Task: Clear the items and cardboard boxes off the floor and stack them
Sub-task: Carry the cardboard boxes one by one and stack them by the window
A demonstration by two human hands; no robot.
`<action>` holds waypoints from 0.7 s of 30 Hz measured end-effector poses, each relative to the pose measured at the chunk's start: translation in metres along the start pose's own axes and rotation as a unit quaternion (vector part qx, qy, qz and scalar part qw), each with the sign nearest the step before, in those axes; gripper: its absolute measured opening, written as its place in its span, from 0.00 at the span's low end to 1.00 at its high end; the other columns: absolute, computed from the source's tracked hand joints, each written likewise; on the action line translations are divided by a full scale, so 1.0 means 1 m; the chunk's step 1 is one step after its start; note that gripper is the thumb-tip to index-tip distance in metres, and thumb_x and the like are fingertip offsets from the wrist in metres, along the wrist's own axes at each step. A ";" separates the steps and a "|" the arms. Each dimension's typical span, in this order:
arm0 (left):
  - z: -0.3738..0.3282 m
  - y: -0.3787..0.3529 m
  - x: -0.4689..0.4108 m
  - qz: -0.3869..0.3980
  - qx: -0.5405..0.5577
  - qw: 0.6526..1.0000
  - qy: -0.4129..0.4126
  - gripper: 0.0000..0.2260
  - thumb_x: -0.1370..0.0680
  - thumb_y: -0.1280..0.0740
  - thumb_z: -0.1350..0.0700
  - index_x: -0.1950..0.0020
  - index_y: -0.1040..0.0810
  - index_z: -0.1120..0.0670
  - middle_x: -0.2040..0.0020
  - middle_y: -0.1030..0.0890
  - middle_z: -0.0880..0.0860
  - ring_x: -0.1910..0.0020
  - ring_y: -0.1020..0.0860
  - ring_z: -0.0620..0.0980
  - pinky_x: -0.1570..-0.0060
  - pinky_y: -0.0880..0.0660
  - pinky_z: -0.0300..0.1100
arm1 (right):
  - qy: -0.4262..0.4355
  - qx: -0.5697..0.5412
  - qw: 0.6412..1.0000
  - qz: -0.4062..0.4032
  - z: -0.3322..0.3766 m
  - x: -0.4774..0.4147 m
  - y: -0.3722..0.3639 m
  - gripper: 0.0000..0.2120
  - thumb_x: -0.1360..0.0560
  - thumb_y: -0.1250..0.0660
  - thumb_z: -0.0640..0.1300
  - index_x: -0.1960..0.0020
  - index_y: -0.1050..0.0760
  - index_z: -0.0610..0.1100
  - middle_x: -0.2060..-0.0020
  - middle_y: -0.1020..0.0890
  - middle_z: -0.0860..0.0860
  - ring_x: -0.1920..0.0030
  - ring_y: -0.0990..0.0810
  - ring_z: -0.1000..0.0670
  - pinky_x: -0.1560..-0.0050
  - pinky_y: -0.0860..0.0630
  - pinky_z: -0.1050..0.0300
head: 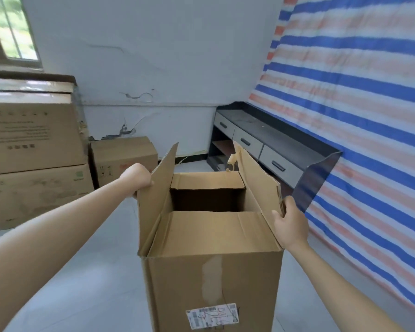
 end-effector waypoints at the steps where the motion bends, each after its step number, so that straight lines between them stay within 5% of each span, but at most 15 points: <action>1: -0.015 -0.002 -0.018 -0.002 -0.003 1.000 -0.001 0.14 0.21 0.37 0.60 0.66 0.32 0.61 0.67 0.28 0.56 0.71 0.27 0.54 0.80 0.32 0.40 | 0.003 -0.003 1.000 0.011 -0.001 -0.025 -0.006 0.07 0.23 0.37 0.41 0.47 0.32 0.43 0.54 0.23 0.46 0.52 0.21 0.44 0.52 0.24 0.51; 4: -0.054 -0.013 -0.072 -0.003 -0.007 1.000 0.008 0.09 0.21 0.37 0.61 0.61 0.28 0.62 0.63 0.24 0.59 0.64 0.21 0.59 0.75 0.27 0.44 | 0.024 -0.001 0.999 0.039 -0.005 -0.093 -0.029 0.10 0.23 0.37 0.42 0.43 0.30 0.41 0.50 0.21 0.46 0.50 0.21 0.44 0.49 0.23 0.50; 8: -0.076 -0.021 -0.141 -0.015 -0.034 0.998 0.049 0.15 0.21 0.38 0.61 0.68 0.32 0.60 0.70 0.28 0.55 0.75 0.27 0.52 0.82 0.35 0.35 | 0.030 -0.018 0.997 0.063 -0.011 -0.174 -0.059 0.05 0.23 0.37 0.40 0.52 0.33 0.46 0.57 0.22 0.48 0.55 0.21 0.46 0.58 0.27 0.56; 13: -0.091 -0.032 -0.233 -0.037 -0.020 0.996 0.074 0.11 0.21 0.38 0.60 0.63 0.29 0.62 0.70 0.27 0.57 0.71 0.24 0.57 0.69 0.26 0.41 | 0.051 -0.005 0.997 0.064 0.000 -0.274 -0.100 0.04 0.23 0.37 0.39 0.51 0.31 0.41 0.60 0.22 0.48 0.61 0.23 0.46 0.61 0.32 0.57; 15: -0.097 -0.034 -0.274 -0.037 -0.012 0.996 0.078 0.12 0.21 0.38 0.61 0.64 0.30 0.62 0.71 0.27 0.57 0.74 0.26 0.55 0.73 0.30 0.39 | 0.065 0.011 0.996 0.063 0.008 -0.315 -0.126 0.06 0.23 0.37 0.39 0.54 0.34 0.43 0.62 0.23 0.48 0.64 0.26 0.48 0.65 0.34 0.58; 19: -0.105 -0.029 -0.360 -0.034 0.014 0.996 0.080 0.12 0.22 0.38 0.63 0.66 0.32 0.61 0.71 0.29 0.56 0.74 0.29 0.53 0.72 0.32 0.39 | 0.058 0.017 0.996 0.071 0.030 -0.384 -0.166 0.04 0.23 0.37 0.38 0.51 0.32 0.44 0.58 0.23 0.48 0.57 0.21 0.45 0.67 0.35 0.64; 21: -0.114 -0.026 -0.401 -0.036 0.001 0.996 0.080 0.15 0.22 0.39 0.62 0.69 0.34 0.60 0.73 0.30 0.55 0.76 0.30 0.52 0.75 0.33 0.37 | 0.042 0.030 0.995 0.084 0.044 -0.419 -0.184 0.11 0.23 0.37 0.39 0.41 0.30 0.41 0.50 0.21 0.44 0.47 0.21 0.42 0.56 0.26 0.56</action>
Point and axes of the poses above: each hand's wrist, its own x-axis away from the middle knuckle, its own y-axis out of the back of the hand, z = x × y, the point moved 5 cm from there along -x, towards the middle knuckle
